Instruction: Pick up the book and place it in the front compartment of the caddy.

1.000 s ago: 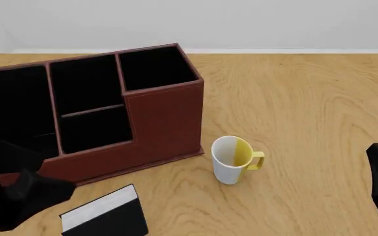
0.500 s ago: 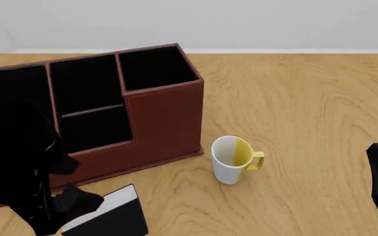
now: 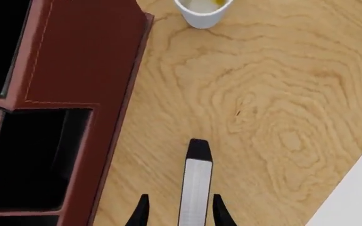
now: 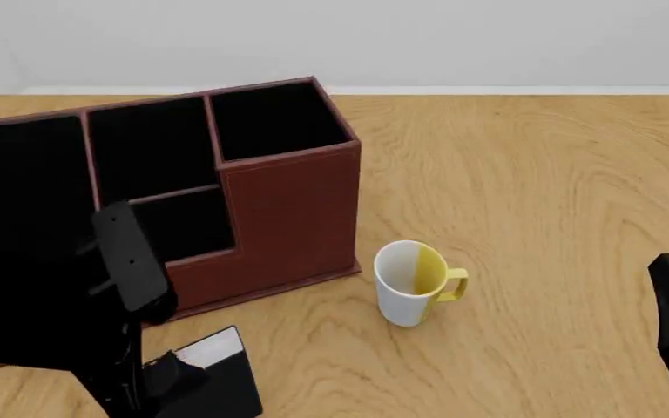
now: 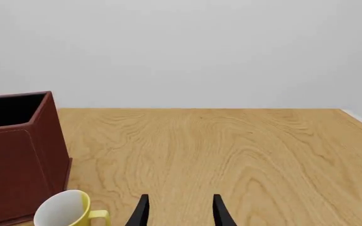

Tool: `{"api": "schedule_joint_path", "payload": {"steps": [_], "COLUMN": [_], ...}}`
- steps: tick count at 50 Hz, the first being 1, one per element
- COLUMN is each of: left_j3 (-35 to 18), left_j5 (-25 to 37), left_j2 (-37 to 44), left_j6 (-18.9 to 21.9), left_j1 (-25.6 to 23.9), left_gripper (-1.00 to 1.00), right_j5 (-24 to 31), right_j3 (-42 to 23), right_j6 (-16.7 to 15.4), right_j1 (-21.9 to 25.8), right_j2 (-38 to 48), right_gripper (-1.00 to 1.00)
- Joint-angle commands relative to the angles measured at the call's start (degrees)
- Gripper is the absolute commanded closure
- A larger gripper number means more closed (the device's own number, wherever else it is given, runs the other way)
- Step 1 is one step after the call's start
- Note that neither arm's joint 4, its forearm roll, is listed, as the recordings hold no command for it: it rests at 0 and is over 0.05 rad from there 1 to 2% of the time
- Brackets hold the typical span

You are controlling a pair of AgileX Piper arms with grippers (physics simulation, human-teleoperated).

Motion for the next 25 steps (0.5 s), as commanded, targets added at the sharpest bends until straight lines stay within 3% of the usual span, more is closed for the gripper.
{"api": "schedule_joint_path", "payload": {"steps": [1,18,25], "left_j3": [1.59,3.63,6.11], "left_j5": [-2.65,-6.67,-9.38], "left_j2": [2.51,4.28,5.43], "left_j6": [0.85,-0.92,-3.58], "left_j1": [-0.92,-1.79,-4.04], "left_gripper": [-1.00,-1.00,-1.00], "right_j5": [0.00,0.00,-0.01], "right_j3": [0.00,0.00,0.00], "right_j6": [-0.01,0.01,-0.01], "right_j1": [0.00,0.00,0.01], "right_j2": [0.00,-0.01,0.02], "right_gripper": [-1.00,-1.00,-1.00]}}
